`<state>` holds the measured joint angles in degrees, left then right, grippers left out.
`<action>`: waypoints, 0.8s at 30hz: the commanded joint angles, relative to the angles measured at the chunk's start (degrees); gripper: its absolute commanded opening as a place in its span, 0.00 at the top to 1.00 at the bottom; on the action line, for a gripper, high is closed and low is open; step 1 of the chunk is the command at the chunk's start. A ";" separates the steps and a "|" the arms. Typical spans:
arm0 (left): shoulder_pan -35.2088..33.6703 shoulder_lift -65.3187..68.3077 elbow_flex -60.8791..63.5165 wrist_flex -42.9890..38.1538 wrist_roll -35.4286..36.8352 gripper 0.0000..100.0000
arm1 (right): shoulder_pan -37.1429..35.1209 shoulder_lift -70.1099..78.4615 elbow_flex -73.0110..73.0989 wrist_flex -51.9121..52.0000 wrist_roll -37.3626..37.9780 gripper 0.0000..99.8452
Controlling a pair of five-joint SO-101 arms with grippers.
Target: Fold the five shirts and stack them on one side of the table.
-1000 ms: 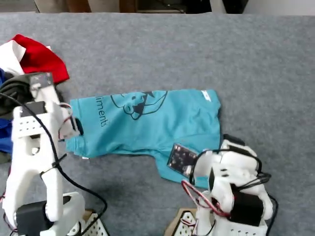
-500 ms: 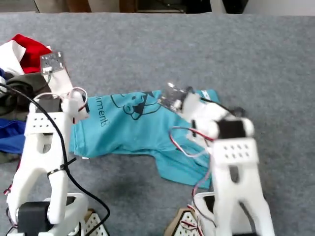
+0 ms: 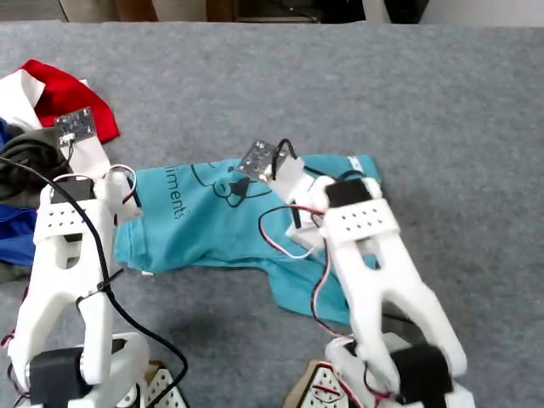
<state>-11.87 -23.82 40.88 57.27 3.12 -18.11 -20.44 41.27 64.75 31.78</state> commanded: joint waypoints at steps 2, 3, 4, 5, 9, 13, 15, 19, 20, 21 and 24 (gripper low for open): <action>-0.70 -1.10 0.00 0.53 0.00 0.98 | -0.48 5.85 -3.03 -2.20 -0.53 0.98; -0.79 -1.10 0.00 0.53 -0.62 0.98 | -0.48 6.81 -3.03 -2.20 -0.53 0.98; -0.79 -1.10 0.00 0.62 -1.14 0.98 | -0.48 7.60 -3.03 -2.20 -0.53 0.98; -0.79 -1.10 0.00 0.70 -1.41 0.98 | -0.40 8.04 -3.03 -2.11 -0.53 0.98; -0.88 -1.10 0.00 0.79 -1.49 0.98 | -0.40 8.22 -2.86 -1.76 -0.18 0.98; -0.88 -1.10 0.00 0.79 -1.49 0.98 | -0.48 8.22 0.22 -1.85 0.88 0.98; -0.88 -1.10 0.00 0.79 -1.49 0.98 | -0.40 8.22 1.98 -1.93 1.76 0.98; -0.88 -1.10 0.00 0.53 -1.49 0.98 | -0.48 8.22 4.26 -1.76 3.08 0.98; -0.88 -1.10 0.00 0.44 -1.49 0.98 | -0.57 8.22 4.53 -1.76 3.69 0.98; -0.88 -1.10 0.00 0.44 -1.49 0.98 | -0.75 8.22 4.79 -1.67 4.31 0.98; -0.88 -1.10 -0.09 0.35 -1.49 0.98 | -1.89 8.22 5.05 0.00 6.51 0.98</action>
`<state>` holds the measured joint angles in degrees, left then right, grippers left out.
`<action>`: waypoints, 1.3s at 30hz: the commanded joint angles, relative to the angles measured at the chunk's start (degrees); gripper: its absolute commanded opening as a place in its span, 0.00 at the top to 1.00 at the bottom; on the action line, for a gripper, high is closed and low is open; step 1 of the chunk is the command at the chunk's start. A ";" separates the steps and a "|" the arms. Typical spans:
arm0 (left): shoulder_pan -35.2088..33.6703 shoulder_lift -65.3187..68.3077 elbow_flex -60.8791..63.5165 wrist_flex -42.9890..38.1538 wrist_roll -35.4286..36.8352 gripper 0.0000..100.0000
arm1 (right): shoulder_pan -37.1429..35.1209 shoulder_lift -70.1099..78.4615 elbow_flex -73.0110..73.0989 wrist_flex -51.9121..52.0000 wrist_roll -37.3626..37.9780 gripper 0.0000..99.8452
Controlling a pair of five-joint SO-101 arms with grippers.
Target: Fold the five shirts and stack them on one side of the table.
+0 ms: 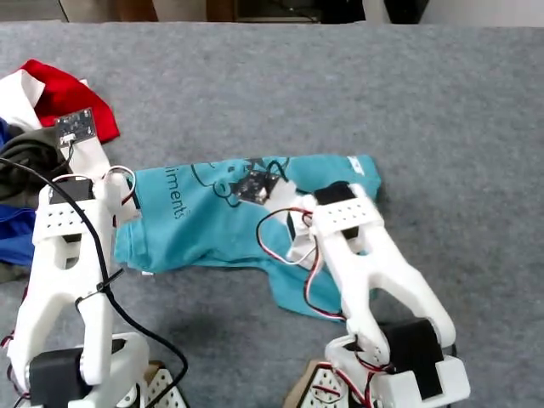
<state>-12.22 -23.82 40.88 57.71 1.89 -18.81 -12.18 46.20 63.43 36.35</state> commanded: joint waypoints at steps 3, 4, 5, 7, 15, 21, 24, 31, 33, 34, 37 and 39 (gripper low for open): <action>-0.53 -1.10 -0.18 -0.09 -0.26 0.98 | -3.47 -0.04 -0.04 4.40 3.60 0.98; -0.44 -1.10 -0.26 -0.09 -0.26 0.98 | -4.35 -0.04 0.04 5.01 3.96 0.98; -0.26 -1.10 -0.26 -0.18 -0.26 0.98 | -5.23 -0.04 0.13 5.54 4.22 0.98; -0.18 -1.10 -0.62 -0.18 -0.26 0.98 | -7.25 -0.04 0.22 6.42 4.40 0.98; -0.44 -1.10 -0.62 -0.18 -2.29 0.98 | -15.69 -0.04 0.22 11.34 7.65 0.98; -0.53 -1.10 -0.35 -2.11 -2.29 0.98 | -17.10 -1.63 -2.86 13.89 8.18 0.98; -0.53 -1.10 -0.62 -2.11 -2.29 0.98 | -8.40 -4.97 -10.42 14.86 10.37 0.98; -0.26 -1.10 -0.62 -2.20 -2.11 0.98 | 5.14 -3.21 -17.01 12.92 17.93 0.98; -0.18 -1.10 -0.62 -2.02 -2.02 0.98 | 7.25 0.40 -17.27 12.48 18.20 0.98; -0.18 -1.10 -0.62 -2.02 -2.02 0.98 | 8.04 2.42 -17.36 12.48 18.20 0.98; -0.18 -1.10 -0.62 -1.85 -2.02 0.98 | 9.80 7.69 -17.10 10.37 18.20 0.98; -0.35 -1.10 -0.62 -1.76 -2.11 0.98 | 10.33 10.33 -17.10 10.11 18.20 0.98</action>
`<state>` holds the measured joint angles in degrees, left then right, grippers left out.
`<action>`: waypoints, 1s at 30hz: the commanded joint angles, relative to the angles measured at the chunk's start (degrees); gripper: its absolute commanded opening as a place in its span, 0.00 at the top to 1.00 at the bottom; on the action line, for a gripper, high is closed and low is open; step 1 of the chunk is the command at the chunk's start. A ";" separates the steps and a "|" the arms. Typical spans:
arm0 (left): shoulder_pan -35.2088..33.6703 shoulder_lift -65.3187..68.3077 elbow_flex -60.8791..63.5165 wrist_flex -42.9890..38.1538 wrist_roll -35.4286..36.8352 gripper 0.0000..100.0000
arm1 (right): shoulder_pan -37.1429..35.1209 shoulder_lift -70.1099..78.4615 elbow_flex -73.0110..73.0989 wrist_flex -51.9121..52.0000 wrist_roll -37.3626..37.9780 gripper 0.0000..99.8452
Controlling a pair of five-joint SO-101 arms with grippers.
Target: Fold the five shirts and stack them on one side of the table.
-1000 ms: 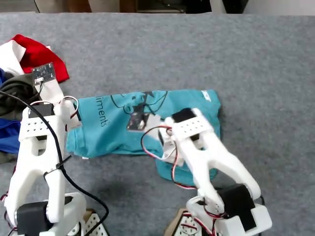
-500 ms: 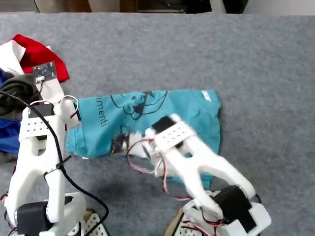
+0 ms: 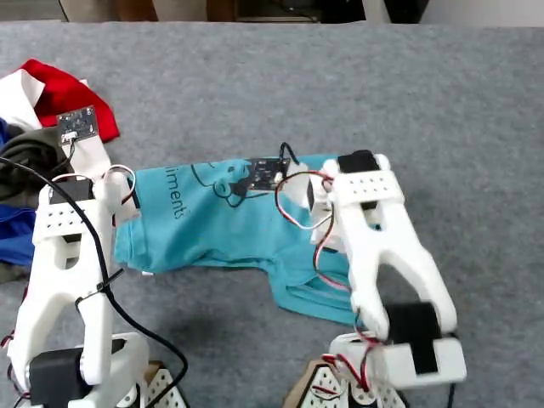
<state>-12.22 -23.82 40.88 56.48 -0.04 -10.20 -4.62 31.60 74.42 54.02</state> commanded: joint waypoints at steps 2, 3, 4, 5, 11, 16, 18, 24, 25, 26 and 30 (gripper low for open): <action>-0.44 -1.10 -0.62 -0.53 -0.18 0.98 | 1.71 4.09 -2.33 -0.88 0.35 0.98; -0.44 -1.10 -0.62 -0.53 -0.26 0.98 | 1.63 4.26 -1.71 -0.88 0.44 0.98; -0.44 -1.10 -0.62 -0.53 -0.26 0.98 | 1.36 4.26 -1.10 -0.88 0.44 0.98; -0.44 -1.10 -0.62 -0.53 -0.26 0.98 | 1.10 4.26 -0.22 -0.79 0.44 0.98; -0.44 -1.19 -0.62 -0.44 -0.09 0.98 | -0.57 3.12 4.88 1.93 0.44 0.99; -0.35 -1.19 -0.62 -0.44 0.09 0.98 | -2.59 -1.89 10.59 2.02 0.53 0.99; -0.26 -1.19 -0.62 -0.44 0.09 0.98 | -4.35 -4.09 13.41 2.02 0.53 0.99; -0.26 -1.19 -0.62 -0.44 0.09 0.98 | -12.26 -7.34 20.97 2.02 0.53 0.99; -0.26 -1.19 -0.62 -0.44 0.09 0.98 | -13.41 -7.34 21.49 2.02 0.53 0.99; -0.26 -1.19 -0.62 -0.44 0.09 0.98 | -14.20 -7.60 21.76 2.02 0.62 0.99; -0.53 -1.19 -0.62 -0.44 0.09 0.98 | -12.88 -8.40 19.30 3.34 2.46 0.99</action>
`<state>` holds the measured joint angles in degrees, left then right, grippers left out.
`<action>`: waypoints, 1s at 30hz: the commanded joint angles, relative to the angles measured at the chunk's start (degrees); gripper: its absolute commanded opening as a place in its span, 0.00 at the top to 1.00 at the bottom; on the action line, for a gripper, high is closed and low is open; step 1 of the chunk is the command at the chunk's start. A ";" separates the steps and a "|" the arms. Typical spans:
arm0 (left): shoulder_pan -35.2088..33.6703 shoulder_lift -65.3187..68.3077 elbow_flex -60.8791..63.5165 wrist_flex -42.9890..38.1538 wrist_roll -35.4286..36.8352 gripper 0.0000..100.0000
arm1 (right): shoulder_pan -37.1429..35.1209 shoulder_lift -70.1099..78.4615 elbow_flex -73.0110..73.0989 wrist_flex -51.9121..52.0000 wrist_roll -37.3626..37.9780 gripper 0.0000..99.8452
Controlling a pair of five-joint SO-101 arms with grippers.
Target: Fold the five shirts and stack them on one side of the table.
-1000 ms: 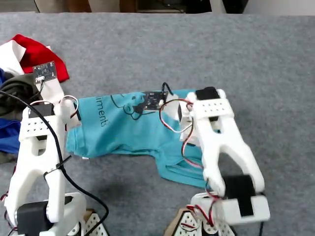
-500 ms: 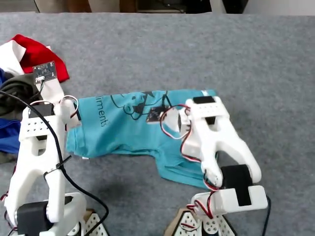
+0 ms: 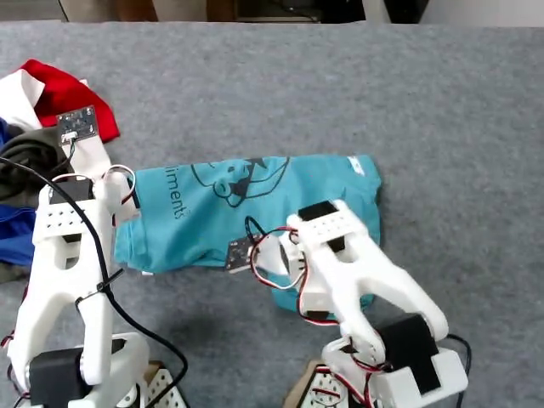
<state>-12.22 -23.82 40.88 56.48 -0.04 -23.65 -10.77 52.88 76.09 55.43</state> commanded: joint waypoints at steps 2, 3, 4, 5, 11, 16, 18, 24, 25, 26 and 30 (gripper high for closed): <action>-0.53 -1.19 -0.62 -0.44 -0.09 0.98 | 3.21 -3.47 -6.46 4.04 1.14 0.99; -0.53 -1.19 -0.62 -0.44 -0.09 0.98 | 4.70 -4.26 -8.92 5.01 1.14 0.99; -0.53 -1.19 -0.62 -0.44 0.00 0.98 | 5.85 -4.88 -11.03 5.80 1.23 0.99; -0.53 -1.19 -0.62 -0.44 0.00 0.98 | 6.55 -5.23 -12.62 6.15 1.67 0.99; -0.53 -1.19 -0.62 -0.44 0.09 0.98 | 5.93 -5.85 -12.62 5.63 1.93 0.84; -0.44 -1.19 -0.62 -0.44 0.09 0.98 | 3.65 -5.85 -8.04 2.90 1.93 0.73; -0.44 -1.19 -0.62 -0.44 0.09 0.98 | 2.77 -5.85 -5.85 1.05 1.67 0.73; -0.44 -1.19 -0.44 -0.44 0.09 0.98 | -0.31 -5.85 -1.89 -5.10 -2.29 0.78; -0.44 -1.19 -0.35 -0.44 0.09 0.98 | -0.31 -5.85 -1.71 -6.07 -2.81 0.80; -0.44 -1.19 -0.35 -0.44 0.09 0.98 | -0.31 -5.85 -1.71 -6.68 -3.34 0.82; -0.44 -1.19 -0.18 -0.44 0.09 0.98 | 0.04 -5.85 -1.71 -9.14 -5.01 0.88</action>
<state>-12.22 -23.82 40.88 56.48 -0.04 -23.30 -14.55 50.95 68.70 52.00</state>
